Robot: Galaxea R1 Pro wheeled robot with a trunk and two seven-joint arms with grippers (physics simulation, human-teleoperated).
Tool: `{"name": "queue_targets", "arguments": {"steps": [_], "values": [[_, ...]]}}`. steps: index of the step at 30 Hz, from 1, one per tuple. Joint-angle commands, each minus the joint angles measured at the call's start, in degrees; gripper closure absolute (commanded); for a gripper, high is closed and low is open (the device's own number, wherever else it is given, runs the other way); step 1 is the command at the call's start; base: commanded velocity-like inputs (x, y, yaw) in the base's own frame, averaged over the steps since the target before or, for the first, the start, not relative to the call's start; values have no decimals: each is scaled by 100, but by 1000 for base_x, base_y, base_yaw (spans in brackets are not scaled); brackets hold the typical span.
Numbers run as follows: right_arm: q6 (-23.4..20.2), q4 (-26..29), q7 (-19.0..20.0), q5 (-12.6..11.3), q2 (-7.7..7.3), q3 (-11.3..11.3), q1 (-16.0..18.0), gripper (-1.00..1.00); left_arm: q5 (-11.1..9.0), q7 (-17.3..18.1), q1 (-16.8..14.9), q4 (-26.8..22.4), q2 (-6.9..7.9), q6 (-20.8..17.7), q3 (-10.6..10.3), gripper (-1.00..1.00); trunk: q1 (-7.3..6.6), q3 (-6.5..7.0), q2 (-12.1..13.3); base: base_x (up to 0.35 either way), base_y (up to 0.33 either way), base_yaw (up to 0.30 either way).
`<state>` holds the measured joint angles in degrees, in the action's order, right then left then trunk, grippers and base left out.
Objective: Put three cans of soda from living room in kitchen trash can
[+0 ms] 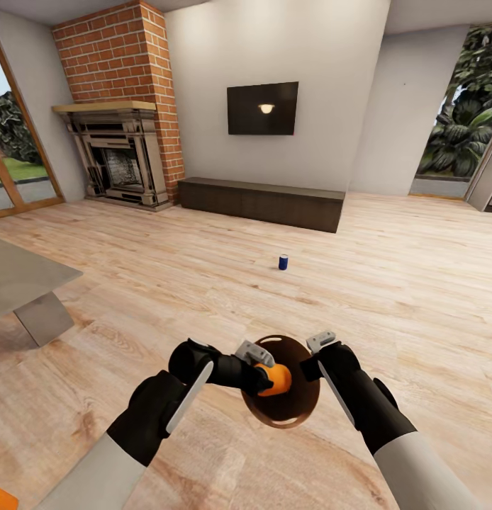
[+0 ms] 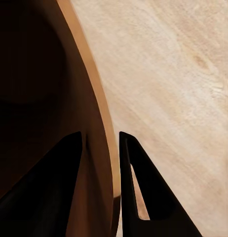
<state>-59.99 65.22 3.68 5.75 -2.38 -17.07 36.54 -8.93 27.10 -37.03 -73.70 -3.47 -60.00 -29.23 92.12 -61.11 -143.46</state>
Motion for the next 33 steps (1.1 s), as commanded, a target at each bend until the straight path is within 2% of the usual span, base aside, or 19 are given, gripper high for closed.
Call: {"name": "queue_targets", "arguments": {"steps": [1,10,19,22,24,28,33], "values": [[-1,4,-3,-56,2,-3,3,100,-3,-25,-1,5,-3,0,-1,100,-1,1,0,0,0,0],[-1,1,-7,-56,8,-13,3,100,-11,-478,2,154,-106,0,-4,100,-1,1,0,0,0,0],[-1,0,-10,-56,15,-88,3,100,-19,-883,-3,277,-142,0,-4,100,-1,1,0,0,0,0],[-1,0,-14,-56,28,-104,3,100,-18,-928,-3,499,-163,0,-4,100,-1,1,0,0,0,0],[-1,0,-15,-56,39,-117,3,100,-1,-952,-5,735,-194,162,-10,100,-1,1,0,0,0,0],[-1,0,-16,-56,52,-123,3,100,3,-957,-6,827,-212,210,-9,100,-1,1,0,0,0,0],[-1,-2,-16,-56,184,-224,3,100,2,-961,-6,885,-223,239,-12,100,-1,1,0,0,0,0]]}}
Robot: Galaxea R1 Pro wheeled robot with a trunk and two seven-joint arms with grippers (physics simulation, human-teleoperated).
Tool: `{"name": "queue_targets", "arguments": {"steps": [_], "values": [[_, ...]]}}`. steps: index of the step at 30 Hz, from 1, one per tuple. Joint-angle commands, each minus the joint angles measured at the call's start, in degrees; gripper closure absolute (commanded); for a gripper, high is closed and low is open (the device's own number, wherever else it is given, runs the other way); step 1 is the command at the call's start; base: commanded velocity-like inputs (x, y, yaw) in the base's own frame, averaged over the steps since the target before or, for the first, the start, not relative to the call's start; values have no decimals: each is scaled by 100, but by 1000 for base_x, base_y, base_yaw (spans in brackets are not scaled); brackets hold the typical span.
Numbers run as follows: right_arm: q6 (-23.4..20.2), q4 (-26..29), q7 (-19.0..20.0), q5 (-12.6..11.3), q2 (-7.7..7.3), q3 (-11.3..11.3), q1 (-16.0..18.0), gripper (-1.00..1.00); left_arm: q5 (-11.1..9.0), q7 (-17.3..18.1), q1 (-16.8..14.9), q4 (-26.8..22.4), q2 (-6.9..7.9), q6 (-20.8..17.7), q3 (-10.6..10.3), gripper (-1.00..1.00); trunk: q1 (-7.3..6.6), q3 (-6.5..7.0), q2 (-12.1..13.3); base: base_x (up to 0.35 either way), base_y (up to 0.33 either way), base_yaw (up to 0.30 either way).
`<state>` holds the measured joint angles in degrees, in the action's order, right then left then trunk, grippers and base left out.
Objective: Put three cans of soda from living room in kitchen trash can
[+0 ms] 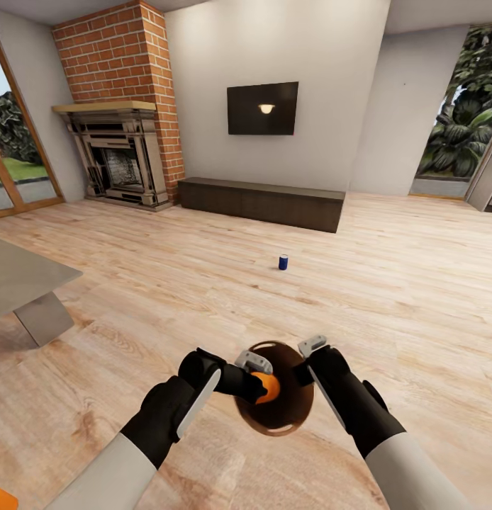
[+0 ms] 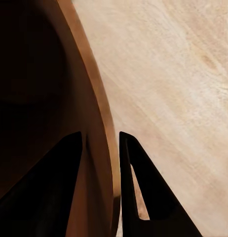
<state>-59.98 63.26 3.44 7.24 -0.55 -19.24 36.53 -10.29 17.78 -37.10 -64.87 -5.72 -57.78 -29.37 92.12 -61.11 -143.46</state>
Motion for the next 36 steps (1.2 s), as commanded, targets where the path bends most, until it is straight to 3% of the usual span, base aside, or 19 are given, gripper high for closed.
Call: {"name": "queue_targets", "arguments": {"steps": [1,20,30,31,36], "values": [[-2,194,5,-206,29,-53,3,100,139,-28,1,5,2,19,1,100,0,0,0,0,0,0],[-2,195,-186,-206,272,-257,3,100,142,-29,1,18,1,27,5,100,0,0,0,0,0,0],[-2,195,-194,-206,315,-272,3,100,142,-29,1,19,1,30,7,100,0,0,0,0,0,0],[-2,195,-194,-206,316,-274,3,100,142,-30,1,20,1,30,8,-100,0,0,0,0,0,0],[-2,195,-194,-206,318,-273,3,100,142,-54,1,23,1,30,8,-100,0,0,0,0,0,0]]}}
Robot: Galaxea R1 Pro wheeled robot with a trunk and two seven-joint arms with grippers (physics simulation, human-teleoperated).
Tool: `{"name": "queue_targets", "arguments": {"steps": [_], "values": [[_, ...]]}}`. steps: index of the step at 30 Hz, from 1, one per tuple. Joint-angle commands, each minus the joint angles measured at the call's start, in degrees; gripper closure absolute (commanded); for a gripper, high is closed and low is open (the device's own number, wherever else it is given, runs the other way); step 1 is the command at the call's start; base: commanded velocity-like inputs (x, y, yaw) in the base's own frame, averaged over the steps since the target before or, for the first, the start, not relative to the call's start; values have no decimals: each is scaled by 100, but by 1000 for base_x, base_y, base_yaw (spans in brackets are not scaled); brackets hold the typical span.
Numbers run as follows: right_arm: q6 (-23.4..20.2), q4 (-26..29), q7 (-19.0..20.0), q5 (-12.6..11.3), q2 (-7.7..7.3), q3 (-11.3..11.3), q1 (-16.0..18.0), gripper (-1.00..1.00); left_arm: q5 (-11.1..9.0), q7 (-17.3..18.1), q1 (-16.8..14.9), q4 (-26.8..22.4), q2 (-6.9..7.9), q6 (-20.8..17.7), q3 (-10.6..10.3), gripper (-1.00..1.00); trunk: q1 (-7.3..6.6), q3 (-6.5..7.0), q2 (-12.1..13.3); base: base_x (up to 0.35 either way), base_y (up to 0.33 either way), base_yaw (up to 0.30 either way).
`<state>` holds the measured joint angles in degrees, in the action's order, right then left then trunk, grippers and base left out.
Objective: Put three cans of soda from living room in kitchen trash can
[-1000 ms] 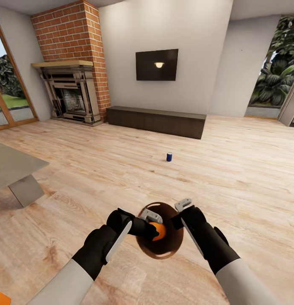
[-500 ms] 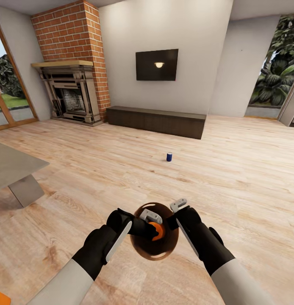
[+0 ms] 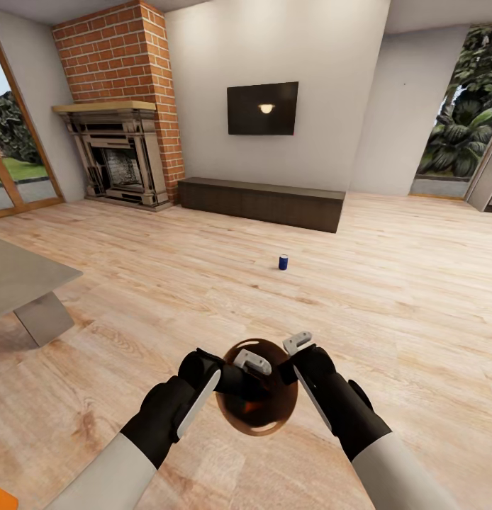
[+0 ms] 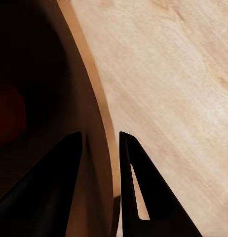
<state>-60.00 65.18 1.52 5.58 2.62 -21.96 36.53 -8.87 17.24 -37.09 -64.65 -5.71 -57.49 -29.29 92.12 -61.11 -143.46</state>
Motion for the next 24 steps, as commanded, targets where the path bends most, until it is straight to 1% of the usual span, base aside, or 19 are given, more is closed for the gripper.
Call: {"name": "queue_targets", "arguments": {"steps": [1,12,20,24], "values": [[0,3,-2,-40,1,-1,3,100,0,-4,0,2,0,1,1,-100,-1,1,-1,0,0,0],[0,3,-2,-40,-7,6,3,100,0,-10,0,5,4,1,1,-100,-1,1,-1,0,0,0],[0,-4,-2,-40,-19,20,3,100,-24,3,0,-25,59,11,8,-100,-1,1,-1,0,0,0],[0,-7,-2,-44,-49,44,3,100,-36,25,0,-72,72,117,23,-100,-1,1,-1,0,0,0]]}}
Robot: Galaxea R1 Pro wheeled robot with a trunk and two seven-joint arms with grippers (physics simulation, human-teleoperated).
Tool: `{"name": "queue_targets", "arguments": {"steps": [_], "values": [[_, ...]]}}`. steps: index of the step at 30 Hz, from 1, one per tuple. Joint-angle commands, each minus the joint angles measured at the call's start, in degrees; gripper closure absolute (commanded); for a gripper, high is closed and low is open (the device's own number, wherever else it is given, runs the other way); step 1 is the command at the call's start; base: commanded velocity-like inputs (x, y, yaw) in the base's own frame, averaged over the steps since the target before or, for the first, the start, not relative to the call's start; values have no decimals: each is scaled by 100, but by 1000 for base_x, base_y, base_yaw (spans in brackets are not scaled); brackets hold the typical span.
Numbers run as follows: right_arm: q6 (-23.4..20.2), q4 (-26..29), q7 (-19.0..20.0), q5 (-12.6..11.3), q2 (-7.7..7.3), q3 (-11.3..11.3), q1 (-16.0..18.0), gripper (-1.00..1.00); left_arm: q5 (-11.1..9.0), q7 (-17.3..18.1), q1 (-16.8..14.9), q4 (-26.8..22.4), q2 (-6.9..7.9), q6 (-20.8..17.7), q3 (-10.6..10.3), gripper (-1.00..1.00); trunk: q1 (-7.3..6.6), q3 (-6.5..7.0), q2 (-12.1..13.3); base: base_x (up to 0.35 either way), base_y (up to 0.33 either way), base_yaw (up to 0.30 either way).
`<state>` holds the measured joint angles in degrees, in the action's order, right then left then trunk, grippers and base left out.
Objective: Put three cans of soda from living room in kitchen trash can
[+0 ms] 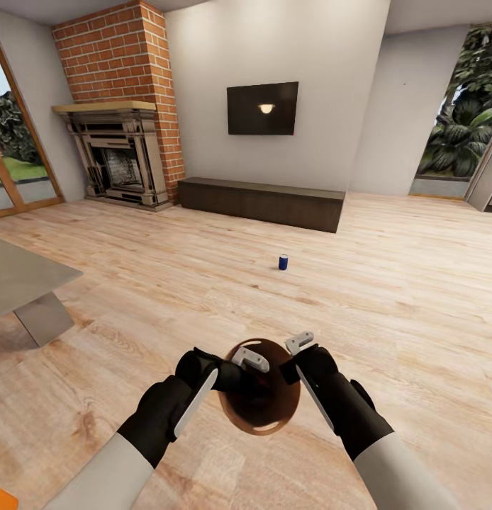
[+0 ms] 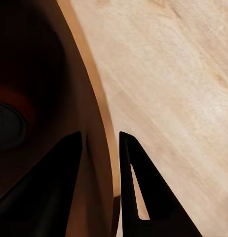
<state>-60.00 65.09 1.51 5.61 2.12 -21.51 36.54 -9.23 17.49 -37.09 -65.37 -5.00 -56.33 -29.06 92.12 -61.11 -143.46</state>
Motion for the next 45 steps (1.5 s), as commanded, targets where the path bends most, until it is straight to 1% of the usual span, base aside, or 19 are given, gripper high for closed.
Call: {"name": "queue_targets", "arguments": {"steps": [1,5,9,14,16,17,20,21,22,23,25,30,31,35,38,39,41,42,45], "values": [[0,1,-2,-46,-5,4,3,100,-2,7,0,-5,1,26,5,-100,-1,1,0,0,0,0],[0,-3,-2,-49,-23,21,0,100,-6,29,2,-35,9,83,15,-100,-1,1,0,0,0,0],[0,-14,-2,-51,-35,35,-4,100,-11,47,4,-172,17,103,25,-100,-1,1,0,0,0,0],[0,-103,-4,-51,-43,52,-6,100,-42,59,12,-560,42,55,30,-100,-1,1,0,0,0,0],[0,-119,-7,-51,-46,55,-6,100,-46,60,31,-643,68,43,31,-100,-1,1,0,0,0,0],[0,-135,-7,-51,-51,58,-6,100,-53,64,78,-764,126,-6,36,-100,-1,1,0,0,0,0],[0,-140,-9,-51,-57,58,-6,100,-57,67,110,-904,188,-50,38,-100,-1,1,0,0,0,0],[0,-142,-10,-51,-66,59,-6,100,-58,72,159,-1045,264,-84,39,-100,-1,1,0,0,0,0],[0,-144,-10,-51,-81,59,-6,100,-60,100,233,-1320,408,-185,40,-100,-1,1,0,0,0,0],[0,-145,-10,-51,-90,59,-6,100,-60,110,246,-1394,447,-227,40,-100,-1,1,0,0,0,0],[0,-145,-11,-51,-116,59,-6,100,-61,145,316,-1682,612,-367,40,-100,-1,1,0,0,0,0],[0,-152,-11,-51,-145,59,-6,100,-66,259,455,-2046,909,-367,47,-100,-1,1,0,0,0,0],[0,-172,-11,-51,-155,59,-6,100,-67,401,488,-2143,1027,-367,49,-100,-1,1,0,0,0,0],[0,-233,-11,-51,-170,59,-6,100,-69,836,522,-2322,1278,-367,118,-100,-1,1,0,0,0,0],[0,-255,-11,-51,-185,59,-6,100,-69,1201,536,-2454,1514,-367,324,-100,-1,1,0,0,0,0],[0,-266,-12,-51,-192,59,-6,100,-70,1467,544,-2508,1680,-367,549,-100,-1,1,0,0,0,0],[0,-284,-15,-51,-196,61,-6,100,-70,1767,579,-2542,1827,-367,842,-100,-1,1,0,0,0,0],[0,-312,-13,-51,-199,64,-6,100,-70,2103,652,-2564,1946,-367,1182,-100,-1,1,0,0,0,0],[0,-350,-12,-56,-201,66,-6,100,-68,2695,808,-2582,2098,-341,1775,-100,-1,1,0,0,0,0]]}}
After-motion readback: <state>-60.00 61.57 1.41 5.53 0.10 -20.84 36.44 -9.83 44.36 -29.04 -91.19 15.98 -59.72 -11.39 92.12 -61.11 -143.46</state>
